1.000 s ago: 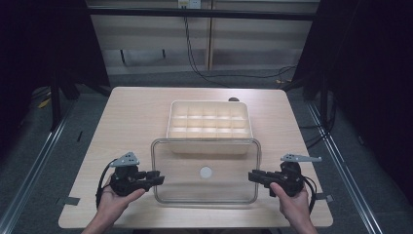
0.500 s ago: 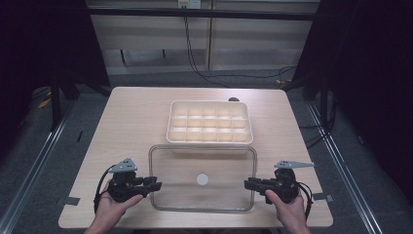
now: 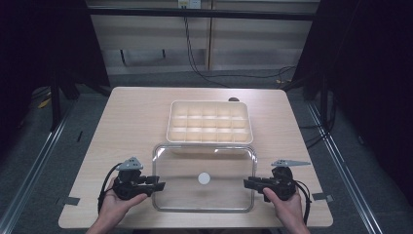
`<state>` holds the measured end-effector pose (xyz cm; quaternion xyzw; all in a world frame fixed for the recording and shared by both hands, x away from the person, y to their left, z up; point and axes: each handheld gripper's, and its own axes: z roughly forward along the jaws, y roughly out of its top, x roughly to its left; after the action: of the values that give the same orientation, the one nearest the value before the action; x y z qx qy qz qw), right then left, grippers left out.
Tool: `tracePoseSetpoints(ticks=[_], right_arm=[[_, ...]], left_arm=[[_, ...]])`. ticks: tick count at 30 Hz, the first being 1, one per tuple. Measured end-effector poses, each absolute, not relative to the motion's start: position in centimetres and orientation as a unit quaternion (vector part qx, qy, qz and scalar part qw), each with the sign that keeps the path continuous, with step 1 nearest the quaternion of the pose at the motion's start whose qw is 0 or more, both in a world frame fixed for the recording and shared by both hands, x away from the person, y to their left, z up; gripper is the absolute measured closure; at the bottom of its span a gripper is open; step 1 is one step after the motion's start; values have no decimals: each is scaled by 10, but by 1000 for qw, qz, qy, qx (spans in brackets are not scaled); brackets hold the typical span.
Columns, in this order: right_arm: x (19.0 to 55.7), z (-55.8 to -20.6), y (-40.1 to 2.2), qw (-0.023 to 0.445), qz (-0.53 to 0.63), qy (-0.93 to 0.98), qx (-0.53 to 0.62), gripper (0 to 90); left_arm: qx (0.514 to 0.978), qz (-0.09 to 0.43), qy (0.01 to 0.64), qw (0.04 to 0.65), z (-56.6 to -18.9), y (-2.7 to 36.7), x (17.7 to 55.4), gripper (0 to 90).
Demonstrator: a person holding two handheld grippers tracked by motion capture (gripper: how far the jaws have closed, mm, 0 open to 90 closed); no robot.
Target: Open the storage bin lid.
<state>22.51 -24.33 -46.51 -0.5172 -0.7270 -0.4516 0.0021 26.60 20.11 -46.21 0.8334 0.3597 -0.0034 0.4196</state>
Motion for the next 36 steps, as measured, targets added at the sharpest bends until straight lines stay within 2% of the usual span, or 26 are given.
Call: tracePoseSetpoints(ticks=[8, 20, 36], right_arm=[[233, -469, -242, 3, -441, -733, -518, 650], [240, -476, -239, -7, -431, -736, -522, 578], [237, -482, -237, -11, -418, -732, -538, 530]], left_arm=[[825, -27, 373, 424, -469, 203, 272, 596], [831, -36, 369, 416, -474, 200, 277, 572], [832, -50, 379, 403, -479, 197, 279, 562]])
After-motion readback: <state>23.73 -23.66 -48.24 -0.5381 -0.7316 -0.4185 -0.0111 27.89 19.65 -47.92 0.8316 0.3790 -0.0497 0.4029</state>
